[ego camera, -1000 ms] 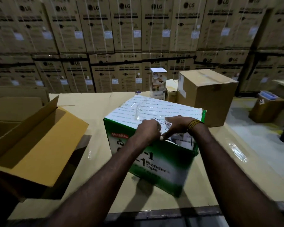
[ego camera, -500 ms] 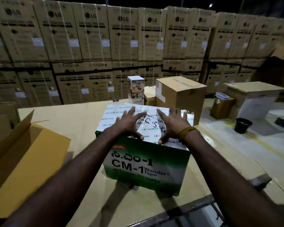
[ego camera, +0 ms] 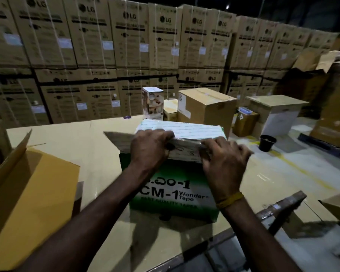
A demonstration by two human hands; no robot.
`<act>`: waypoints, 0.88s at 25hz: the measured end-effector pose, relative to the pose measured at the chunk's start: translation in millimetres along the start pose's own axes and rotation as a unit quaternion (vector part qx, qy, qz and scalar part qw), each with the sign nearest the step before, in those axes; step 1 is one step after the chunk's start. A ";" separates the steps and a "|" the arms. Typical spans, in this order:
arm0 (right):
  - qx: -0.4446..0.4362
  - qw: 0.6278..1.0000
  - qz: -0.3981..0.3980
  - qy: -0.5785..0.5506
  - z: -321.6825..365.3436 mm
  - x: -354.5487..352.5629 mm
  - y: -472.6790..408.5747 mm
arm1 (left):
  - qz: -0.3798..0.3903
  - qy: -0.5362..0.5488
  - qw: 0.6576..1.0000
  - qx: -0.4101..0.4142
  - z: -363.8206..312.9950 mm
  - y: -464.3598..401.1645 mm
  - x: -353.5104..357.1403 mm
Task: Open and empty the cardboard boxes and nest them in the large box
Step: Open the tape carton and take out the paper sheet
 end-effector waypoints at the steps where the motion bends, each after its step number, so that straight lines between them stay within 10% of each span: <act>1: 0.003 1.000 0.008 -0.016 1.2 -2.7 14.3 | 0.045 0.010 0.999 -0.016 2.3 9.9 5.8; 6: -0.013 0.983 0.182 -0.004 -4.1 40.7 92.1 | 0.288 0.014 0.956 0.049 -2.3 74.5 79.5; 10: -0.050 0.889 0.455 0.014 -8.4 106.8 142.2 | 0.434 0.043 0.896 0.078 11.6 105.2 137.0; 22: 0.000 0.960 0.280 -0.011 -36.3 149.8 61.3 | 0.138 0.104 0.983 -0.055 44.0 32.9 128.1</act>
Point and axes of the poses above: each hand's wrist, its own y-axis away from the middle knuckle, its own x-axis out of the palm, z = x × y, the point moved 10 cm from there along -y, towards the middle knuckle, and after that the axes turned 5 degrees about y, right-handed, at the moved point
